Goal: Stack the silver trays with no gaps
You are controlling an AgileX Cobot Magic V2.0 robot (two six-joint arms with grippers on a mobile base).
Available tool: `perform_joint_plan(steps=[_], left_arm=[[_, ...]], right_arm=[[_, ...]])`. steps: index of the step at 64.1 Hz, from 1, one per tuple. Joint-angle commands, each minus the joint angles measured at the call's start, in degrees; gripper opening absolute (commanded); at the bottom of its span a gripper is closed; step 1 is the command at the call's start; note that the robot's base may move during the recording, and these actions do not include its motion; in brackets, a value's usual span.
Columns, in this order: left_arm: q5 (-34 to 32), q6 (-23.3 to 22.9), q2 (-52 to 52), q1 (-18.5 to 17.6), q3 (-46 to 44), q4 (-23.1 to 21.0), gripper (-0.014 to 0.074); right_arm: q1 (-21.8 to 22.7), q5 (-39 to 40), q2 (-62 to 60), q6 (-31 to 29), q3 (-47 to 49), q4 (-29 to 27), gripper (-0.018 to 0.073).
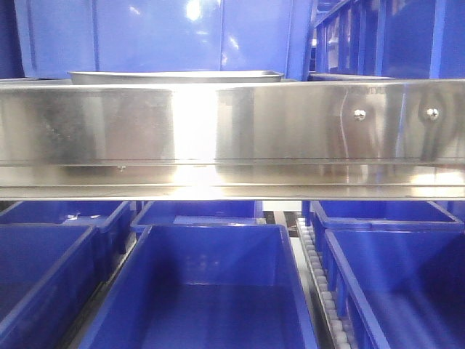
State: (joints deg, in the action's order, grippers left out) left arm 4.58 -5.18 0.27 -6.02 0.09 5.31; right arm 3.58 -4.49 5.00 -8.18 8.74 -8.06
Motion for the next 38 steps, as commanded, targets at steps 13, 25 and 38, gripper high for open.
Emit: perform_joint_plan(steps=[13,25,38], left_arm=[[-0.92,-0.38,-0.27,0.16,-0.09,-0.27,-0.0012],[-0.92,-0.38,-0.27,0.16,-0.09,-0.27,-0.0012],[-0.92,-0.38,-0.27,0.16,-0.09,-0.27,-0.0012]], right_arm=[[0.30,3.24,-5.00,7.20,-8.74,-0.01,-0.0079],[0.42,3.13,-5.00,7.20,-8.74,0.63,-0.0079],[0.91,1.38,-5.00,7.20,-8.74,2.19,-0.0079]])
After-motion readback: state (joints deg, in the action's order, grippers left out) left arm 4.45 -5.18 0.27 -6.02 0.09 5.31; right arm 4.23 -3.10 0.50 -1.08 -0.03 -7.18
